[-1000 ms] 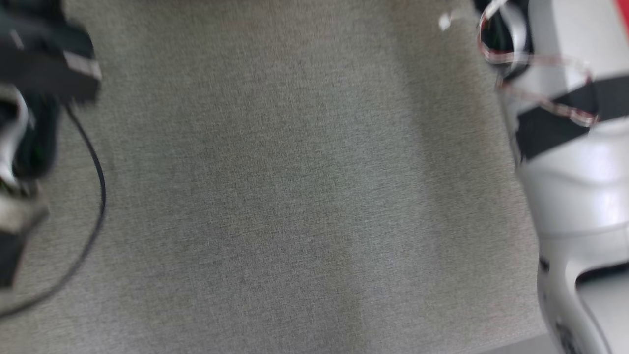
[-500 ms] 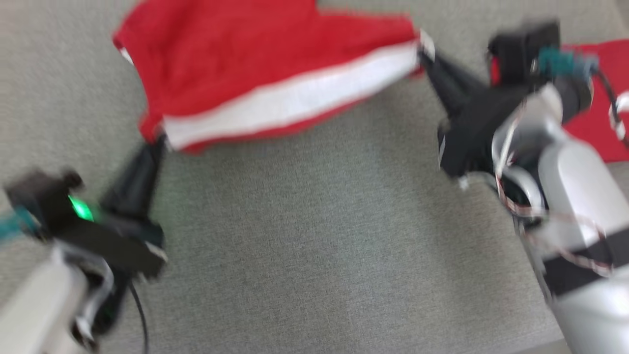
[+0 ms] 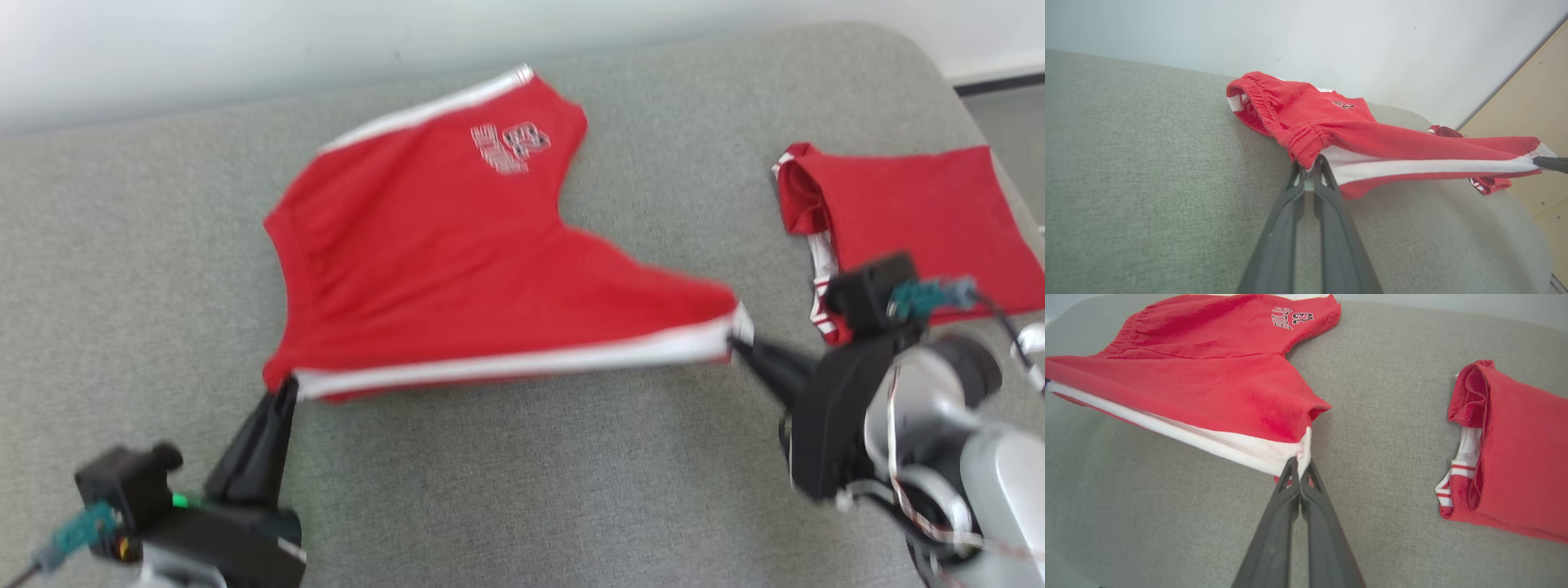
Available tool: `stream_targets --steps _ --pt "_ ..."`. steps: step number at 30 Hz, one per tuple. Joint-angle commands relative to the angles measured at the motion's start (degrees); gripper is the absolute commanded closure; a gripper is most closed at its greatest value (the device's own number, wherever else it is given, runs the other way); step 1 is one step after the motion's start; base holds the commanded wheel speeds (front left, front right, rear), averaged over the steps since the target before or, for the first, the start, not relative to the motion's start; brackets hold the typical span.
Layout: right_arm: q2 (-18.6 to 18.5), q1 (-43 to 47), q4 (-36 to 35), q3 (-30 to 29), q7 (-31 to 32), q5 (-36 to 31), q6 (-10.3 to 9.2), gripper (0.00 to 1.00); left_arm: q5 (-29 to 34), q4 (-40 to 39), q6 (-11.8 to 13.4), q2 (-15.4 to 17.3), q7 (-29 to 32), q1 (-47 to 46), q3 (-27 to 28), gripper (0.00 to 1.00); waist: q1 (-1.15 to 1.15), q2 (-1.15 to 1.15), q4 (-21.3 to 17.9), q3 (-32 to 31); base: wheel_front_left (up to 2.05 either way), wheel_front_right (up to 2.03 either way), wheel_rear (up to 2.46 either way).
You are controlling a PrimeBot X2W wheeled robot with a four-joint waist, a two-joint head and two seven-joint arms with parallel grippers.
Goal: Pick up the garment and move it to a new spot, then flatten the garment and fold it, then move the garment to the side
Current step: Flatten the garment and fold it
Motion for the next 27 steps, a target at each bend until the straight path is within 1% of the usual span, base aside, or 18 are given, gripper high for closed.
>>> stream_targets --steps 1,9,11,14,15,19,21,22,24,27 --pt "-1.0 2.9 -1.5 -0.3 2.0 1.3 -0.18 1.0 0.4 0.0 0.3 -0.5 -0.5 2.8 0.9 1.0 0.02 0.01 0.3 -2.1 0.0 0.0 0.0" --pt "-3.1 14.8 -7.7 -2.3 11.0 5.0 -0.18 1.0 3.2 -1.7 -0.9 -3.0 -0.7 11.9 3.8 1.0 0.02 0.01 0.6 -5.1 0.0 0.0 0.0" --pt "-3.4 17.7 -8.9 -3.7 12.6 5.6 -0.18 1.0 4.0 -1.7 -1.4 -3.0 -0.7 14.2 3.9 1.0 0.02 0.01 0.7 -5.7 0.0 0.0 0.0" --pt "-3.0 21.8 -10.9 -5.6 15.0 6.2 -0.18 1.0 4.9 -1.8 -1.8 -2.3 -0.7 17.2 3.5 1.0 0.02 0.01 0.5 -6.5 0.0 0.0 0.0" --pt "-3.0 21.8 -10.9 -5.6 15.0 6.2 -0.18 1.0 4.9 -1.8 -1.8 -2.3 -0.7 17.2 3.5 1.0 0.02 0.01 0.5 -6.5 0.0 0.0 0.0" --pt "-2.0 26.8 -13.5 -7.8 18.2 7.3 -0.18 1.0 5.6 -2.3 -2.2 -1.2 -0.6 20.3 2.9 1.0 0.02 0.01 0.6 -6.8 0.0 0.0 0.0" --pt "-1.4 29.0 -14.8 -8.8 19.4 7.7 -0.18 1.0 5.0 -3.1 -2.1 -1.1 -0.6 21.3 3.0 1.0 0.02 0.01 0.9 -6.8 0.0 0.0 0.0" --pt "-0.7 30.3 -16.4 -9.8 19.4 7.8 -0.18 1.0 4.8 -3.7 -1.9 -0.7 -0.6 22.3 3.1 1.0 0.02 0.01 1.0 -6.8 0.0 0.0 0.0" --pt "-0.5 30.7 -17.0 -10.1 19.0 7.4 -0.18 1.0 4.8 -4.1 -1.8 -0.7 -0.6 22.6 3.2 1.0 0.02 0.01 1.1 -6.8 0.0 0.0 0.0" --pt "-0.6 28.4 -17.9 -10.8 14.7 5.5 -0.18 1.0 4.7 -5.7 -1.5 -0.7 -0.1 22.2 2.9 1.0 0.02 0.01 1.7 -6.5 0.0 0.0 0.0"
